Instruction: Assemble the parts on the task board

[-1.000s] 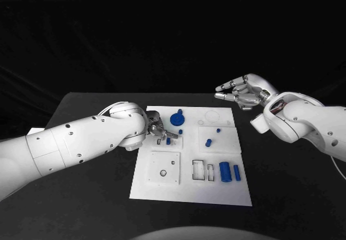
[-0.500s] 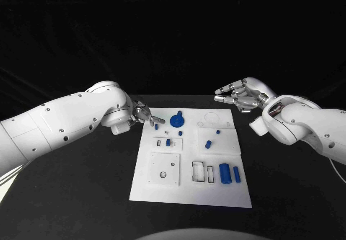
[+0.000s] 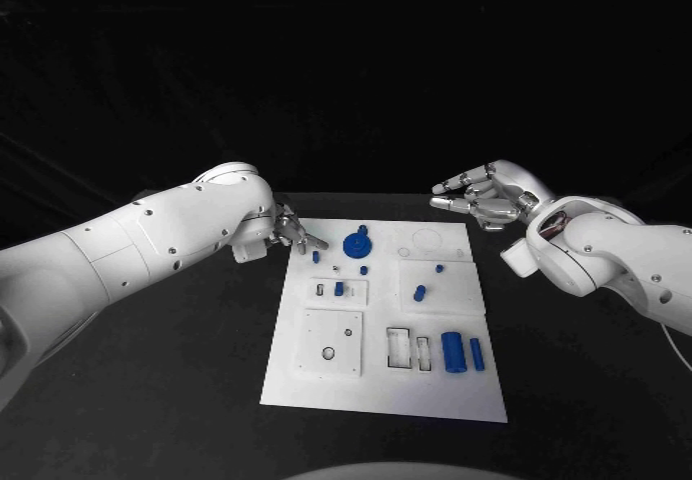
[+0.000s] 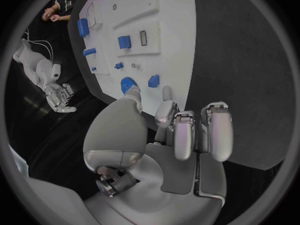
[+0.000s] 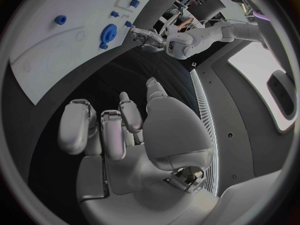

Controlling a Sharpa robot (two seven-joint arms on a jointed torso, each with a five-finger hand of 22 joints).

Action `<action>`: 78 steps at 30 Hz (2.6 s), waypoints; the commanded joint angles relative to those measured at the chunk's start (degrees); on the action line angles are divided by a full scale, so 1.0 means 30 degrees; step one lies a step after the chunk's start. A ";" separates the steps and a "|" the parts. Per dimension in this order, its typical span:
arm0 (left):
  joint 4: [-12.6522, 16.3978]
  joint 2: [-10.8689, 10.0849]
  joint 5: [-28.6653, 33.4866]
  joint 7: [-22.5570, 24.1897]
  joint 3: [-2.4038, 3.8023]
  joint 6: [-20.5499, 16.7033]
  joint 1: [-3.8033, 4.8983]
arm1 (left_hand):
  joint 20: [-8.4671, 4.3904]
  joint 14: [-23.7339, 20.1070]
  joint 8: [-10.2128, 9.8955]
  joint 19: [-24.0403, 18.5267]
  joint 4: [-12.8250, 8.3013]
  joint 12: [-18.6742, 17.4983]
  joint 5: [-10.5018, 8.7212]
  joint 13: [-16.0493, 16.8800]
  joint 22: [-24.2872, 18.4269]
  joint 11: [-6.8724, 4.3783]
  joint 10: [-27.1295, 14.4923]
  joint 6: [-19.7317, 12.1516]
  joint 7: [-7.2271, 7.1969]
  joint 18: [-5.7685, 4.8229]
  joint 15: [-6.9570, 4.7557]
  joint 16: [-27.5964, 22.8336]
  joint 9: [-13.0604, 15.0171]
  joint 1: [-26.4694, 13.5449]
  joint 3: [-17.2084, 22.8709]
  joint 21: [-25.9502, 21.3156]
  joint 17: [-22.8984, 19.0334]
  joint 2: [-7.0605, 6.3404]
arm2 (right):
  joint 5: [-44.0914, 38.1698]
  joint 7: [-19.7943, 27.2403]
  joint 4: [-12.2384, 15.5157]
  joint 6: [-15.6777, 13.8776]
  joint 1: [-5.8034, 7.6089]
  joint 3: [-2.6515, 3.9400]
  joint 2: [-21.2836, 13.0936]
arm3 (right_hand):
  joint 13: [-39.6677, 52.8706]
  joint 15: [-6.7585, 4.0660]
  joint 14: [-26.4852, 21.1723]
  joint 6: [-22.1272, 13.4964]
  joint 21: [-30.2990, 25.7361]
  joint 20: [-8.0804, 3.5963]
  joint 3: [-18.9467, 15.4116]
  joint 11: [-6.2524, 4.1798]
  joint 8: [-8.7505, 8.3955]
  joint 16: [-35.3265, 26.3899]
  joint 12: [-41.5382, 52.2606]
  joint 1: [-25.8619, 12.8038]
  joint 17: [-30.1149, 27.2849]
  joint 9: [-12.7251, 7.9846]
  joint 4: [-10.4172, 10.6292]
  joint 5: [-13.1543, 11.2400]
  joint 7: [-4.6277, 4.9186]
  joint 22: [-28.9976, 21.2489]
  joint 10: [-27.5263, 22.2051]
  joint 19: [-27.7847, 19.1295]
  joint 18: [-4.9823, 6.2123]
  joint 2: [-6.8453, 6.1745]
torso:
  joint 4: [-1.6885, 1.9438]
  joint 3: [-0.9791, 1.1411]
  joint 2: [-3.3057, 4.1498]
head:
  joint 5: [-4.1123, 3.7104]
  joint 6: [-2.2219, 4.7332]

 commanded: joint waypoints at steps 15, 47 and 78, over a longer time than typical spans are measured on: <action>-0.0899 0.0706 -0.1302 0.0815 -0.0310 0.0271 -0.0054 | -0.0052 0.2012 0.0548 0.0899 -0.0035 0.0402 -0.0056 0.0326 0.1947 -0.0176 0.0368 0.0779 -0.0265 0.0098 -0.0134 0.0058 0.0049 0.0197 -0.0111 0.0119 0.5031 0.0324 | -0.0055 0.0114 -0.0111 0.0271 -0.0064 0.0000 0.0145 | 0.0290 -0.0018 0.1291 0.0013 -0.0111 0.0030 -0.0116 0.0006 0.0105 -0.0121 -0.0048 -0.0141 0.2098 0.0032 -0.0032 -0.0030 -0.0056 -0.0007 -0.0169 -0.0145 0.0285 0.0041 | -0.0113 -0.0030 0.0099 | 0.0105 0.0016; -0.0774 0.0761 -0.0572 0.0876 -0.0314 0.0379 -0.0057 | -0.0357 0.2012 0.1734 0.0996 -0.0343 0.0660 -0.0105 0.0548 0.2224 -0.0500 0.0631 0.0877 -0.0605 0.0040 -0.0435 0.0058 0.1018 0.2514 0.1303 0.0248 0.5031 0.1033 | -0.0055 0.0053 -0.0305 0.0388 -0.0083 -0.0003 0.0290 | 0.0281 -0.0019 0.1287 0.0018 -0.0133 0.0030 -0.0118 0.0005 0.0109 -0.0137 -0.0054 -0.0127 0.2082 0.0033 -0.0040 -0.0024 -0.0058 -0.0036 -0.0175 -0.0153 0.0290 0.0082 | -0.0104 -0.0025 0.0101 | 0.0140 -0.0014; -0.0327 0.0230 -0.0441 0.0517 -0.0303 0.0728 -0.0041 | -0.0457 0.2012 0.2297 0.1087 -0.0143 0.0859 -0.0063 0.0755 0.2482 -0.0653 0.0846 0.1011 -0.0799 -0.0010 -0.0552 0.0058 0.1661 0.1587 0.0605 0.0392 0.5031 0.0396 | -0.0051 0.0036 -0.0438 0.0452 -0.0151 -0.0012 0.0346 | 0.0278 -0.0019 0.1285 0.0021 -0.0138 0.0029 -0.0122 0.0005 0.0110 -0.0145 -0.0055 -0.0125 0.2075 0.0034 -0.0043 -0.0022 -0.0059 -0.0041 -0.0177 -0.0154 0.0291 0.0100 | -0.0095 -0.0028 0.0099 | 0.0164 -0.0024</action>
